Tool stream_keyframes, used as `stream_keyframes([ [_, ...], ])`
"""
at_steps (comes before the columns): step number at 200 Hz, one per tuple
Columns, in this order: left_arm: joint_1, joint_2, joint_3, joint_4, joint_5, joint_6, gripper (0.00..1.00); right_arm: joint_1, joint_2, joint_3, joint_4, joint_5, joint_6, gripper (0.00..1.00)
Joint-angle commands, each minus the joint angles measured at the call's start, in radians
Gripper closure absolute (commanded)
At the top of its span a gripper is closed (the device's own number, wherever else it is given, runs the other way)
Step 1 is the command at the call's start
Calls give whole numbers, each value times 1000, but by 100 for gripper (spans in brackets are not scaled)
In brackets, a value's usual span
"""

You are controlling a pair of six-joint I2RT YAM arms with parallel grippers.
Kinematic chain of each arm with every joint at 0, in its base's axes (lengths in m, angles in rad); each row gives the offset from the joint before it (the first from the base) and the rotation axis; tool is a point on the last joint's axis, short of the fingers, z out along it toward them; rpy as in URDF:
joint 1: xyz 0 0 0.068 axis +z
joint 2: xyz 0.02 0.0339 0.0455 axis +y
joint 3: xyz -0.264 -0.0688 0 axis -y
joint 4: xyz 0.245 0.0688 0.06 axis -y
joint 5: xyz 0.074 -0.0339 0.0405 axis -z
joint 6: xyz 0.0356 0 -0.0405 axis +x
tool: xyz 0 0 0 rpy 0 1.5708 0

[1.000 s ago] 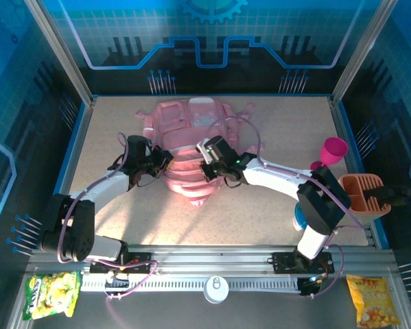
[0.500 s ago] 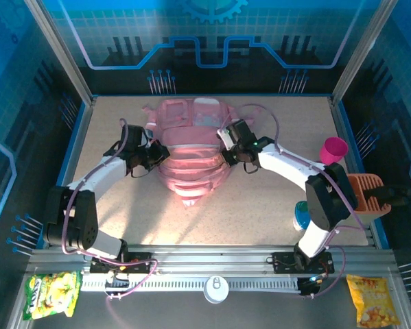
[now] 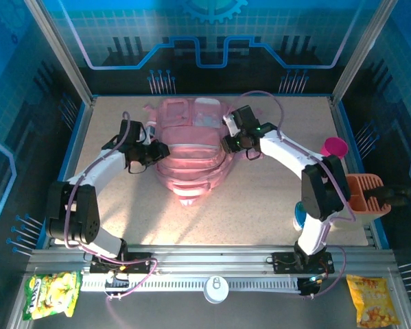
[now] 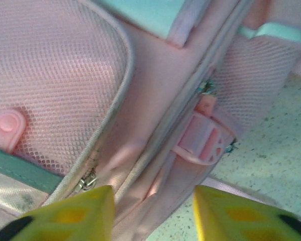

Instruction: Pack the student bag

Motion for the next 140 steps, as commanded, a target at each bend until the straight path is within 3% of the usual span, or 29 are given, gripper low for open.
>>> stream_keyframes([
  [1,13,-117,-12,-18,-120,14,61,-16,-193,-114,88,15,72,40],
  [46,33,-324,-153,41,-497,10,14,-59,-453,-397,262,361,105,1],
  [58,39,-377,-219,84,-613,3,1,-77,-481,-452,296,435,97,0],
  [103,48,-494,-450,303,-908,57,1,-125,-517,-609,378,586,39,0],
  [140,50,-473,-571,541,-903,189,1,-187,-536,-769,543,628,28,0],
])
